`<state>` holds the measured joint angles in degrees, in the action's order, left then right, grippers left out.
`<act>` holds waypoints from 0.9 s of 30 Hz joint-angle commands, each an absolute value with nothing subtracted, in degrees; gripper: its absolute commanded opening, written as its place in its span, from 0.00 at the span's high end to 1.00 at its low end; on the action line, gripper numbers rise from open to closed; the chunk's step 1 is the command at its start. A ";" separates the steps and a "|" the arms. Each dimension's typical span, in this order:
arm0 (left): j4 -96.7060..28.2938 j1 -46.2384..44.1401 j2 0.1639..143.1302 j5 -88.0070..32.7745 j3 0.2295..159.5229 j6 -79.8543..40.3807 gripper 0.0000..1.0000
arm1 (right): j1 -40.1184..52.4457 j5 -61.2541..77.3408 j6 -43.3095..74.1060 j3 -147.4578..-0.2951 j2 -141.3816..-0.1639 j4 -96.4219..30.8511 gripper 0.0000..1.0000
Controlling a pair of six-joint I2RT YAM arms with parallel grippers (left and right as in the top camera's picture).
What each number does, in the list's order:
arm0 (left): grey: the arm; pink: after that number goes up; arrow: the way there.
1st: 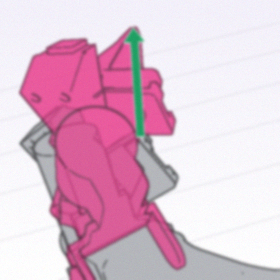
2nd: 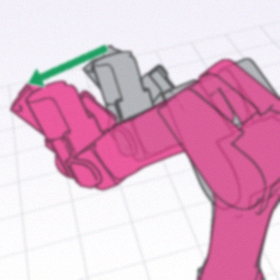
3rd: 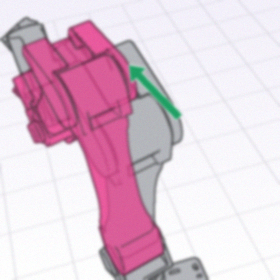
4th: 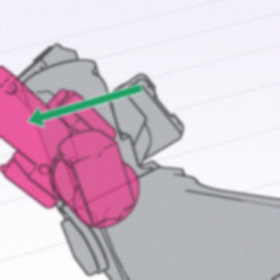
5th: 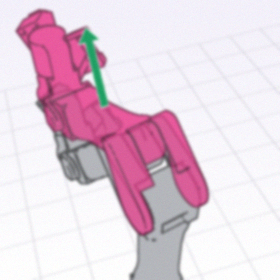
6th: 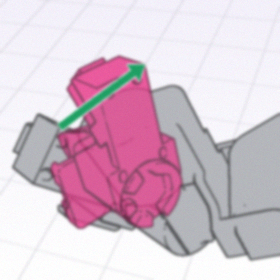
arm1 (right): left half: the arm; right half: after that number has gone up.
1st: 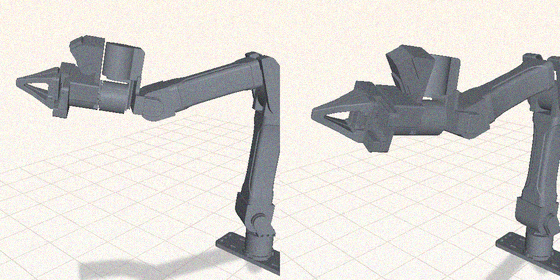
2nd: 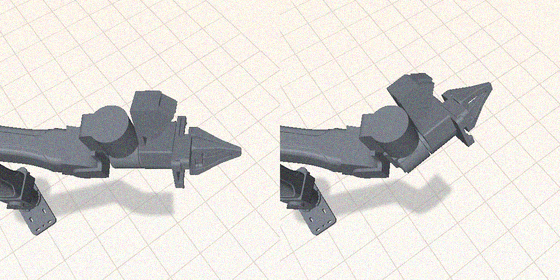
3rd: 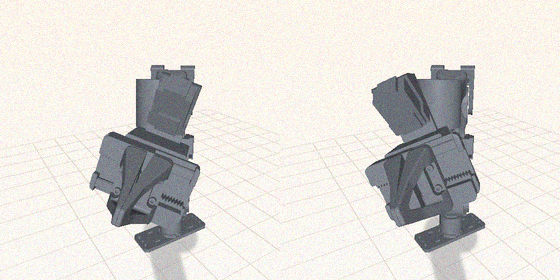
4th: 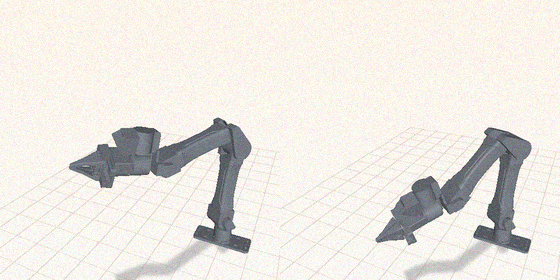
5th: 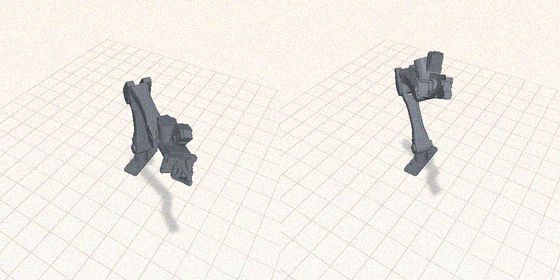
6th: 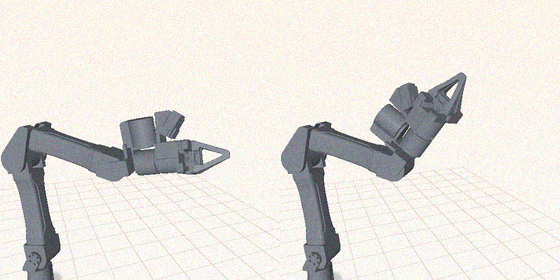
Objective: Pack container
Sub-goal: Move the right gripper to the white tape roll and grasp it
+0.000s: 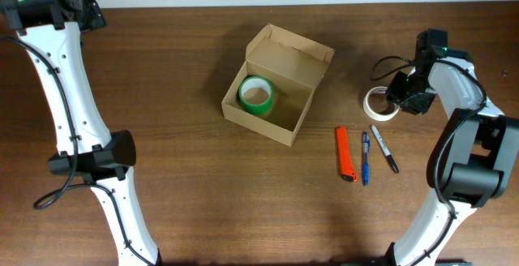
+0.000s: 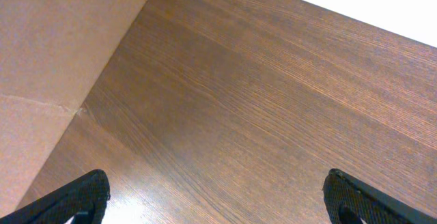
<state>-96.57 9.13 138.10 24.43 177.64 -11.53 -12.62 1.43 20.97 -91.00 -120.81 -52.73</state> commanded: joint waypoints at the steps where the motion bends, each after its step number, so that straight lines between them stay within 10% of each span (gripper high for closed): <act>1: -96.66 9.28 136.49 24.67 178.10 -11.03 0.00 | -12.93 1.06 21.56 -91.11 -122.91 -53.10 0.66; 12: -96.66 9.39 136.49 24.67 178.10 -11.03 0.00 | -12.95 -0.25 23.00 -88.29 -123.28 -52.23 0.78; 14: -96.66 9.39 136.49 24.67 178.10 -11.03 0.00 | -12.95 -0.21 23.03 -88.29 -123.28 -52.18 0.96; 27: -96.66 9.54 136.49 24.67 178.10 -11.03 0.00 | -10.85 21.28 5.82 -115.55 -117.51 -64.60 0.96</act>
<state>-96.60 9.15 138.10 24.43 177.64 -11.53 -12.32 11.14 13.78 -103.85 -122.58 -61.36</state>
